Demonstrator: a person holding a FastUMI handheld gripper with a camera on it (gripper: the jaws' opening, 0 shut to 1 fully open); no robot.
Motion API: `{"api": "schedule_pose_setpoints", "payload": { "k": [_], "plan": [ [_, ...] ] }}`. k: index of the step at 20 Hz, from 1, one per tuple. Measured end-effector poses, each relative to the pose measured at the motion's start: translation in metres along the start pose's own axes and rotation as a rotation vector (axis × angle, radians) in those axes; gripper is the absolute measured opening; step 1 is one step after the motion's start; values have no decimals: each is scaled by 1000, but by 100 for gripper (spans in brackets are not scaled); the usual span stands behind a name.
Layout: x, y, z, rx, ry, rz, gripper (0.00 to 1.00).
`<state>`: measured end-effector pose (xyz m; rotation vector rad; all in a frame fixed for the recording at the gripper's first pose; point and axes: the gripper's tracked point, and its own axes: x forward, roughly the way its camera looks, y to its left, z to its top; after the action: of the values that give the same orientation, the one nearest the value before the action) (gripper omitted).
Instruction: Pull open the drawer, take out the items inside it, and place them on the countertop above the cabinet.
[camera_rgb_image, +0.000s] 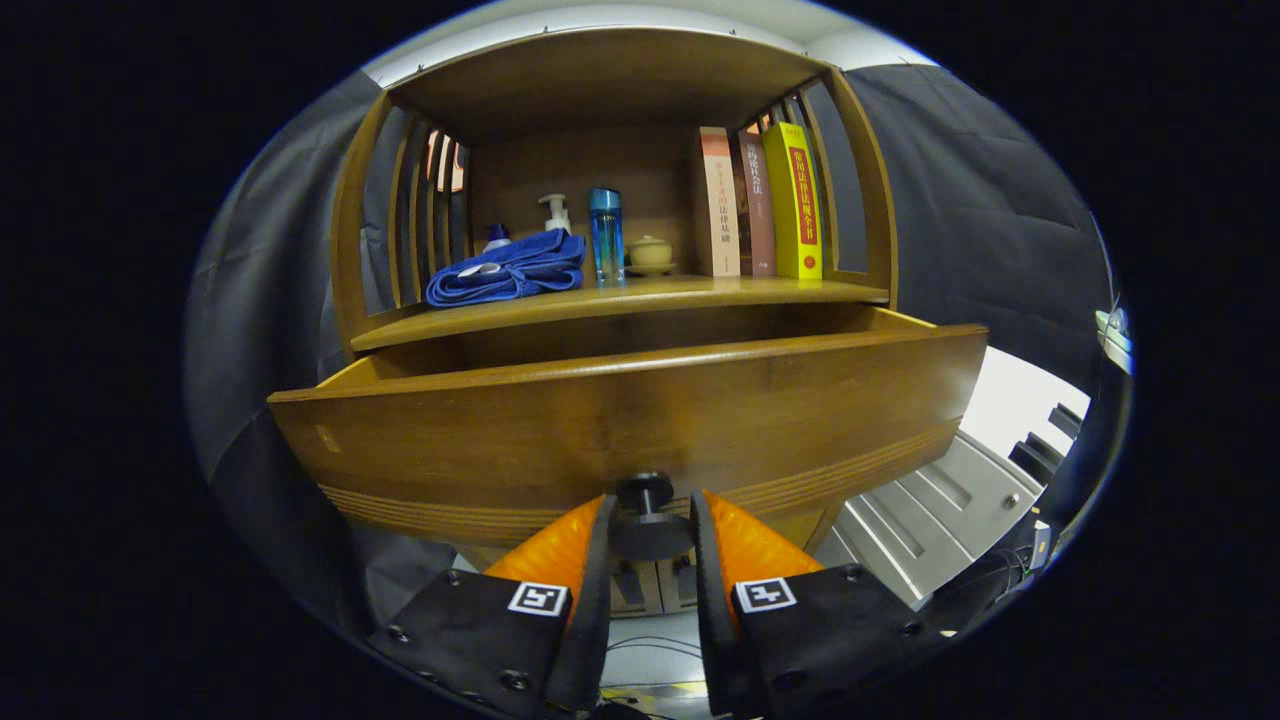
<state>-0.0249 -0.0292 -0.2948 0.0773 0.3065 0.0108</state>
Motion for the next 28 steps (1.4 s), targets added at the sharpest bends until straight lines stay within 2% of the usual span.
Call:
{"api": "schedule_pose_setpoints", "payload": {
  "k": [3,24,25,28],
  "plan": [
    [-11,0,-3,-31,13,4,47],
    [-68,-12,-22,-40,92,-11,47],
    [-73,-12,-22,-39,94,-12,43],
    [-77,-14,-25,-41,104,-10,43]
  ]
}}
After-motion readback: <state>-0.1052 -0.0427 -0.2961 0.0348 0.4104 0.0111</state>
